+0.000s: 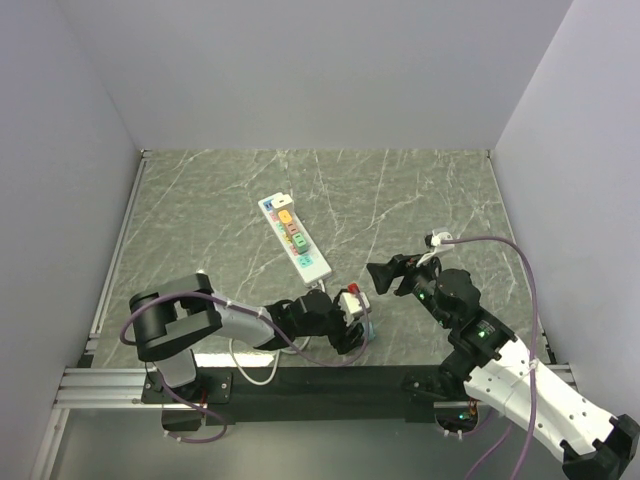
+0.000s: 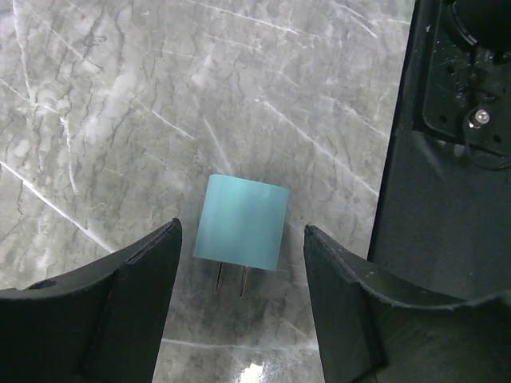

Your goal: Insert the plug

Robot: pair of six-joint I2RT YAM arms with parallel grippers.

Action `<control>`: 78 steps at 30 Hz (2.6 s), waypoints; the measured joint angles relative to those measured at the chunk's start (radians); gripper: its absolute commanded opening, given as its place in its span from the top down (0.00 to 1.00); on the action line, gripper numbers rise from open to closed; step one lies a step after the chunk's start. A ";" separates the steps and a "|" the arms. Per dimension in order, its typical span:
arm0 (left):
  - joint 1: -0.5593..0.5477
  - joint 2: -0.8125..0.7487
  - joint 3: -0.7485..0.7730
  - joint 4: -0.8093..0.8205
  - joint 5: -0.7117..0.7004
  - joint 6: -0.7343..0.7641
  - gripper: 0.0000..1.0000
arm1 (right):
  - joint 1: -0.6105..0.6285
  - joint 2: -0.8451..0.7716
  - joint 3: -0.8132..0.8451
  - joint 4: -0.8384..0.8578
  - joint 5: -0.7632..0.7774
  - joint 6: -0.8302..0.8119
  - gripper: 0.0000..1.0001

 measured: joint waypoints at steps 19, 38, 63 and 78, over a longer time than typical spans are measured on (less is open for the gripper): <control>-0.003 0.048 0.009 -0.018 -0.005 0.018 0.70 | -0.005 0.081 0.011 0.000 -0.003 -0.004 0.11; 0.074 -0.006 0.013 -0.019 -0.038 0.055 0.91 | -0.170 0.204 0.082 -0.027 -0.098 0.001 0.11; 0.289 -0.238 -0.021 -0.002 0.017 0.166 0.91 | -0.319 0.510 0.082 0.225 -0.734 0.084 0.21; 0.299 -0.303 -0.018 -0.003 0.079 0.173 0.91 | -0.319 0.534 0.082 0.296 -0.801 0.114 0.26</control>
